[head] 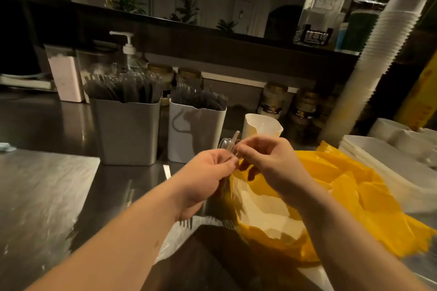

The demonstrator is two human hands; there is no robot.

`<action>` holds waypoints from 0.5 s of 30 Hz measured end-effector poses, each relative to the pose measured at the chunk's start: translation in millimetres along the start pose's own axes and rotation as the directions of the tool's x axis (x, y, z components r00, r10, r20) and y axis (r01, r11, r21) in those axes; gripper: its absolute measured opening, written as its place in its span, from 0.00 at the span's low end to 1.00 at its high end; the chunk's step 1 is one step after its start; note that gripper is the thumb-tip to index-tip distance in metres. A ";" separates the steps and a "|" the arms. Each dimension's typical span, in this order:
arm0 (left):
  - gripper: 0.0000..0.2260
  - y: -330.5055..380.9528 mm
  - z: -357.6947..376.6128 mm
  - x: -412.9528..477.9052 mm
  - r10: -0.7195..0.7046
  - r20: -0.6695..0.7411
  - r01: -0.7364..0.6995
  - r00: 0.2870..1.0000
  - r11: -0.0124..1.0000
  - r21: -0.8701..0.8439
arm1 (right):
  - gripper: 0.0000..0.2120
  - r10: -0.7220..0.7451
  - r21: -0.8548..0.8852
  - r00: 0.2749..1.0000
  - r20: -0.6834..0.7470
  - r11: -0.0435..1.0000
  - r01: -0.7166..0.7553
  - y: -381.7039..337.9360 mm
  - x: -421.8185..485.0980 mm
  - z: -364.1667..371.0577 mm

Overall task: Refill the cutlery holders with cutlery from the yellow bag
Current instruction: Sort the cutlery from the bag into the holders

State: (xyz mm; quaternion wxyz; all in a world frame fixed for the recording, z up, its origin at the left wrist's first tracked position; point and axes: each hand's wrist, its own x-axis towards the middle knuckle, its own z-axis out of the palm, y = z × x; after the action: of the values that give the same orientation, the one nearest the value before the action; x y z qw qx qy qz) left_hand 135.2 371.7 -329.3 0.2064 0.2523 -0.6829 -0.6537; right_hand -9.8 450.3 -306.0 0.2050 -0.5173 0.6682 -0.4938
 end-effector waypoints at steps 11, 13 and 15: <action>0.09 -10.3 -6.9 10.9 -0.129 0.115 0.158 0.985 0.940 -0.301 | 0.08 0.284 0.568 0.940 -0.187 0.812 -0.132 18.8 2.5 2.3; 0.09 -12.3 -2.4 10.9 -0.150 0.058 0.159 0.987 0.970 -0.183 | 0.08 0.255 0.609 0.952 -0.170 0.786 -0.101 17.5 -0.5 -1.1; 0.11 -14.8 -1.0 12.1 -0.153 0.021 0.154 0.988 0.981 -0.118 | 0.07 0.211 0.623 0.961 -0.176 0.780 -0.057 17.3 -1.6 -3.6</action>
State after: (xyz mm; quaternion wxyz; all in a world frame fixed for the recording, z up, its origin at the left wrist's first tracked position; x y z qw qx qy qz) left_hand 127.4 363.2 -344.6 0.1659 0.2873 -0.6224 -0.7089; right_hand -20.4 452.9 -320.0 0.3152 -0.3111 0.5270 -0.7253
